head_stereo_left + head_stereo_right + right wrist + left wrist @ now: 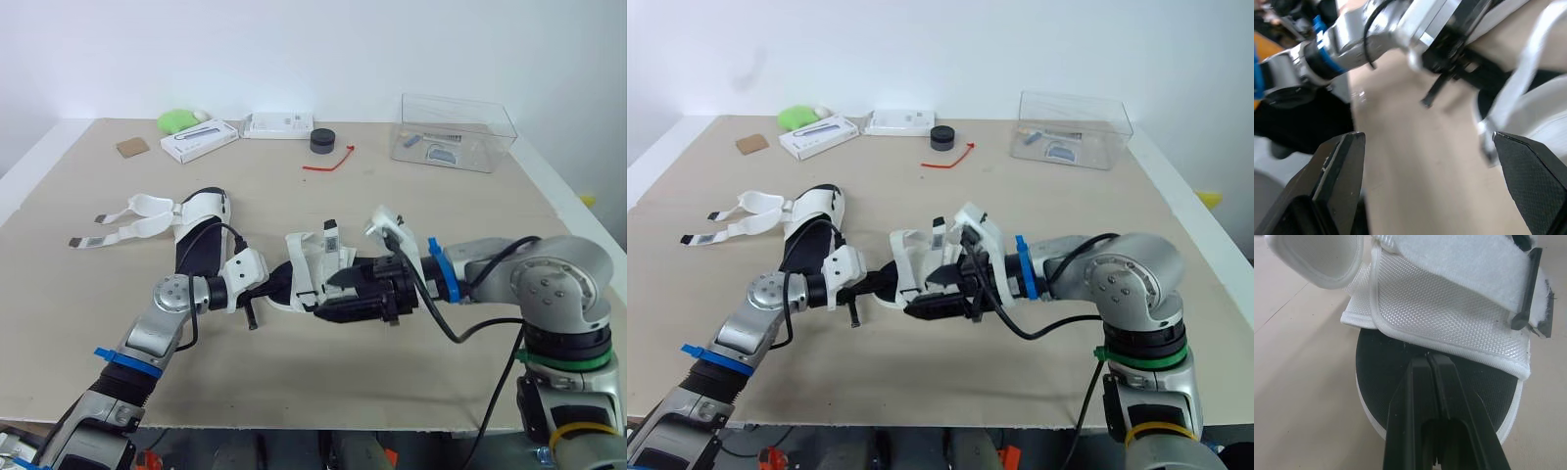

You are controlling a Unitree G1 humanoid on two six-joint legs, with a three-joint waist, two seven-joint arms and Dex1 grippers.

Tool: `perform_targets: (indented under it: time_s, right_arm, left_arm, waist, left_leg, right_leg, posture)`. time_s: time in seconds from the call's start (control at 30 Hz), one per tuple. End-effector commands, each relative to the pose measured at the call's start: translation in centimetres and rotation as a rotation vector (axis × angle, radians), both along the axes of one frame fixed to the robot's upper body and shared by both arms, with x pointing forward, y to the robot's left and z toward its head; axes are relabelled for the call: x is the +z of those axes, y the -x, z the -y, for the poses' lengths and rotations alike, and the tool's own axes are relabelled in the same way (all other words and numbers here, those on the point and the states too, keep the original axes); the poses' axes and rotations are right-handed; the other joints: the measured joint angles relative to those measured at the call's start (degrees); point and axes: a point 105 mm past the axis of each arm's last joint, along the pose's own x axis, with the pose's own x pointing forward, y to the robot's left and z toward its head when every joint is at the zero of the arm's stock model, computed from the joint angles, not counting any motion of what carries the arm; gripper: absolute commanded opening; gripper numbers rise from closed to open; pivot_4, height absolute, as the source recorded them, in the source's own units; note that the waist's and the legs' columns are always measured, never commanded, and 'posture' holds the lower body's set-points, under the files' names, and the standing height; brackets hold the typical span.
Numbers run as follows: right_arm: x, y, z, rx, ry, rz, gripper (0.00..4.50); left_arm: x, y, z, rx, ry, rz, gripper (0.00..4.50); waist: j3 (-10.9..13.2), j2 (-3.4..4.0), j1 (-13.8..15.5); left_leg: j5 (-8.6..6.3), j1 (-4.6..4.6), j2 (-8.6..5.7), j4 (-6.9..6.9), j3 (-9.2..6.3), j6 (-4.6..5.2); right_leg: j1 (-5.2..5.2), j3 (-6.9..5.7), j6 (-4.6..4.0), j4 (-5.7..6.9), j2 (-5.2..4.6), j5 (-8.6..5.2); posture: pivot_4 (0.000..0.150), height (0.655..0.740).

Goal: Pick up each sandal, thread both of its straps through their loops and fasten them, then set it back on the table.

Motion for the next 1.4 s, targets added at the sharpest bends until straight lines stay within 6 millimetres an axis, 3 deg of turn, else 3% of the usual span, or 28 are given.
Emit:
perform_targets:
  time_s: [0.03, 0.37, 0.7, 0.87, 0.93, 1.07, 1.23, 1.4]
  right_arm:
    - [-0.3, -0.9, -0.8, -0.049, -0.014, 0.06, 4.46]
    - [2.5, -4.7, -1.7, -0.14, -0.079, 0.124, 4.46]
    - [0.6, -5.7, -3.6, -0.132, -0.016, 0.069, 4.46]
    - [0.6, -6.2, -4.0, -0.133, -0.016, 0.071, 4.46]
    - [0.7, -6.4, -4.1, -0.138, -0.019, 0.074, 3.97]
    - [1.1, -7.0, -4.3, -0.156, -0.028, 0.07, 2.42]
    - [1.3, -7.3, -4.3, -0.168, -0.03, 0.057, 0.13]
    - [0.2, -6.4, -4.2, -0.146, 0.007, 0.057, 0.05]
  left_arm:
    - [-2.9, 0.2, -1.0, 0.034, -0.093, -0.095, 0.0]
    - [-2.9, 0.2, -0.9, 0.026, -0.097, -0.094, 0.0]
    - [-3.0, 0.4, -1.0, 0.034, -0.093, -0.093, 0.0]
    - [-3.0, 0.5, -1.0, 0.038, -0.092, -0.095, 0.0]
    - [-3.0, 0.5, -1.0, 0.039, -0.092, -0.095, 0.0]
    - [-3.1, 0.5, -1.0, 0.041, -0.09, -0.096, 0.0]
    - [-3.1, 0.5, -1.0, 0.043, -0.09, -0.095, 0.0]
    - [-3.1, 0.4, -1.0, 0.043, -0.091, -0.095, 0.0]
  waist:
    - [0.02, 0.03, 0.0]
    - [0.03, 0.05, -0.01]
    - [0.03, 0.05, -0.01]
    - [0.03, 0.05, -0.01]
    - [0.03, 0.05, -0.02]
    - [0.03, 0.05, -0.02]
    - [0.03, 0.06, -0.02]
    - [0.03, 0.05, -0.02]
  left_leg:
    - [0.0, -0.01, 0.0, 0.0, 0.01, 0.0]
    - [0.02, -0.01, -0.05, 0.05, 0.09, 0.0]
    - [0.02, -0.03, -0.04, 0.04, 0.07, 0.0]
    - [0.02, -0.03, -0.04, 0.03, 0.08, 0.0]
    - [0.02, -0.04, -0.04, 0.03, 0.07, 0.0]
    - [0.02, -0.03, -0.04, 0.03, 0.08, 0.0]
    - [0.02, -0.03, -0.03, 0.03, 0.07, 0.0]
    - [0.02, -0.04, -0.03, 0.03, 0.08, 0.0]
  right_leg:
    - [0.0, 0.01, 0.0, 0.0, 0.0, 0.0]
    - [-0.02, 0.08, 0.08, 0.0, 0.14, 0.08]
    - [-0.02, 0.08, 0.04, 0.01, 0.09, 0.07]
    - [-0.03, 0.08, 0.04, 0.01, 0.1, 0.07]
    - [-0.03, 0.06, 0.04, 0.01, 0.1, 0.07]
    - [-0.03, 0.07, 0.03, 0.01, 0.1, 0.08]
    - [-0.04, 0.06, 0.01, 0.01, 0.1, 0.08]
    - [-0.04, 0.06, 0.01, 0.01, 0.01, 0.08]
  posture:
    - [0.15, 0.74]
    - [0.15, 0.74]
    - [0.15, 0.74]
    - [0.15, 0.74]
    - [0.15, 0.74]
    - [0.15, 0.74]
    - [0.15, 0.74]
    - [0.15, 0.74]
